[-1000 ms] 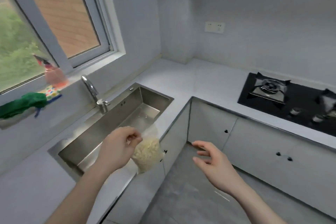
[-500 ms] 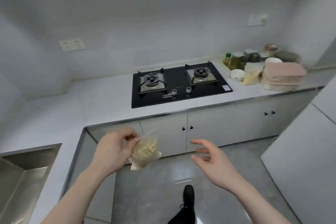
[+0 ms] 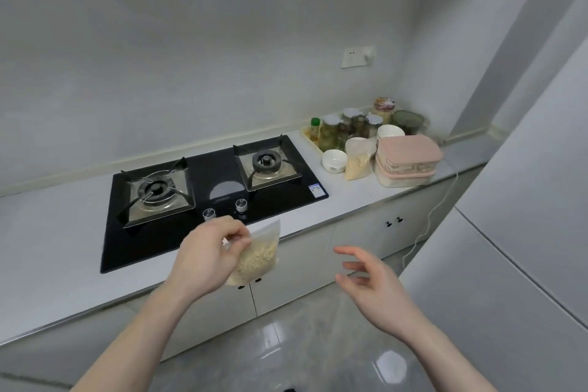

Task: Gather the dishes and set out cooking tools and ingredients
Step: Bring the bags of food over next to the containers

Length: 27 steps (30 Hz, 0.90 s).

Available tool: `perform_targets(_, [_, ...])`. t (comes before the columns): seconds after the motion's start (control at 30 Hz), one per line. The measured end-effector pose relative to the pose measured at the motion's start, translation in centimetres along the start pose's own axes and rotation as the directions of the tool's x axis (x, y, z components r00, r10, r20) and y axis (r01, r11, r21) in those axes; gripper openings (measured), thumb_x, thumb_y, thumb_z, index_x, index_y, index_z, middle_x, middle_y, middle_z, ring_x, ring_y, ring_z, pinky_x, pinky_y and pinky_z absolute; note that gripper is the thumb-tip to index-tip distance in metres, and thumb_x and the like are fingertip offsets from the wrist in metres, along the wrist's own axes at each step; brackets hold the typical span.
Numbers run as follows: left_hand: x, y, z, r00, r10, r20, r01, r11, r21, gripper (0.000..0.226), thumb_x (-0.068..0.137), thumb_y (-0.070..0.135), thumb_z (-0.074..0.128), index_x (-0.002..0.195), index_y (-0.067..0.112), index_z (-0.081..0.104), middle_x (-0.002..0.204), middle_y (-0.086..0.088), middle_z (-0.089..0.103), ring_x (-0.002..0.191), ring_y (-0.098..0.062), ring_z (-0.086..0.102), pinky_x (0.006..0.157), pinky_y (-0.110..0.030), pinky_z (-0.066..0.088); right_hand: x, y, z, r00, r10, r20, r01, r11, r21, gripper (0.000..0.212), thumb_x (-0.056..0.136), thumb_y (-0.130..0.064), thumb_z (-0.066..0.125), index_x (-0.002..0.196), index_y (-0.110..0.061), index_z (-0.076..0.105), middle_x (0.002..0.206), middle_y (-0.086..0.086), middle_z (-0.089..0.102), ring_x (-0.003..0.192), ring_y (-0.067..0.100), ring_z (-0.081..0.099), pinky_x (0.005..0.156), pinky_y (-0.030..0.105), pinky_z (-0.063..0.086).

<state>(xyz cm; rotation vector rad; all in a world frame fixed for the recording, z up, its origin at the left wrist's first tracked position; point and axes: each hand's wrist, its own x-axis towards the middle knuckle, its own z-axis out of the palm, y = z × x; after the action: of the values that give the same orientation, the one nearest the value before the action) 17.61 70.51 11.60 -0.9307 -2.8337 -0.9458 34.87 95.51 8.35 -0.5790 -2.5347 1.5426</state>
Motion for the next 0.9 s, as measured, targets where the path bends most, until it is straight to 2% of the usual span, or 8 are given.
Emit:
perform_targets(0.07, [3.4,0.6,1.4,0.999,0.034,0.031,-0.034,0.999,0.003,0.014,0.089,0.03,0.07,0.078,0.038,0.065,0.079,0.018,0.062,0.082,0.0,0.057,0.07,-0.027,0.046,1.7,0.8,-1.8,0.999,0.034,-0.039,-0.034,0.999,0.002,0.038,0.092,-0.018,0.069,0.12,-0.043,0.063,0.12,-0.018,0.062,0.111,-0.01,0.057,0.086,0.011,0.049])
perform_targets(0.23, [10.7,2.4,3.8,0.997,0.056,0.056,-0.055,0.998,-0.02,0.014,0.09,0.03,0.07,0.078,0.036,0.066,0.08,0.019,0.063,0.081,0.0,0.057,0.07,-0.026,0.047,5.9,2.0,-6.0,0.992,0.066,-0.11,-0.064,0.998,0.02,0.037,0.092,-0.021,0.069,0.116,-0.048,0.062,0.119,-0.02,0.064,0.112,-0.009,0.058,0.094,0.023,0.052])
perform_targets(0.33, [15.0,3.4,5.4,0.995,0.079,0.067,-0.079,0.997,-0.01,0.012,0.09,0.032,0.07,0.08,0.037,0.067,0.08,0.019,0.064,0.08,-0.003,0.059,0.071,-0.03,0.05,9.4,2.9,-8.6,0.988,0.079,-0.134,-0.074,0.996,0.042,0.036,0.092,-0.021,0.07,0.116,-0.048,0.063,0.118,-0.019,0.065,0.112,-0.01,0.057,0.092,0.023,0.052])
perform_targets(0.53, [21.8,5.9,9.7,0.987,0.129,0.101,-0.134,0.99,0.049,0.011,0.091,0.037,0.067,0.081,0.038,0.065,0.078,0.022,0.063,0.08,0.0,0.057,0.07,-0.025,0.05,18.3,4.9,-13.6,0.992,0.077,-0.101,-0.071,0.995,0.065,0.037,0.093,-0.023,0.068,0.118,-0.05,0.061,0.117,-0.013,0.062,0.11,-0.016,0.054,0.079,0.007,0.047])
perform_targets(0.63, [25.0,6.8,12.7,0.989,0.105,0.103,-0.113,0.991,0.072,0.011,0.092,0.038,0.066,0.081,0.037,0.063,0.077,0.019,0.062,0.077,-0.003,0.056,0.067,-0.028,0.051,22.6,6.5,-16.3,0.994,0.082,-0.067,-0.077,0.994,0.072,0.036,0.094,-0.027,0.067,0.117,-0.052,0.059,0.117,-0.015,0.06,0.109,-0.013,0.056,0.075,0.01,0.047])
perform_targets(0.83, [31.4,9.2,17.5,0.991,0.026,0.132,-0.038,0.995,0.091,0.013,0.091,0.033,0.068,0.079,0.035,0.064,0.077,0.017,0.061,0.076,-0.003,0.057,0.067,-0.028,0.051,31.3,10.0,-22.1,0.998,0.064,-0.01,-0.064,0.997,0.038,0.035,0.095,-0.027,0.066,0.124,-0.045,0.057,0.13,-0.026,0.052,0.118,-0.005,0.054,0.078,0.009,0.046])
perform_targets(0.9, [33.9,10.0,19.3,0.992,-0.002,0.126,-0.011,0.995,0.102,0.011,0.091,0.034,0.067,0.081,0.034,0.064,0.079,0.018,0.061,0.077,-0.002,0.057,0.067,-0.028,0.052,34.3,11.0,-24.2,0.999,0.047,0.027,-0.047,0.999,-0.004,0.033,0.096,-0.029,0.065,0.122,-0.047,0.054,0.13,-0.026,0.052,0.118,-0.003,0.053,0.086,0.012,0.044])
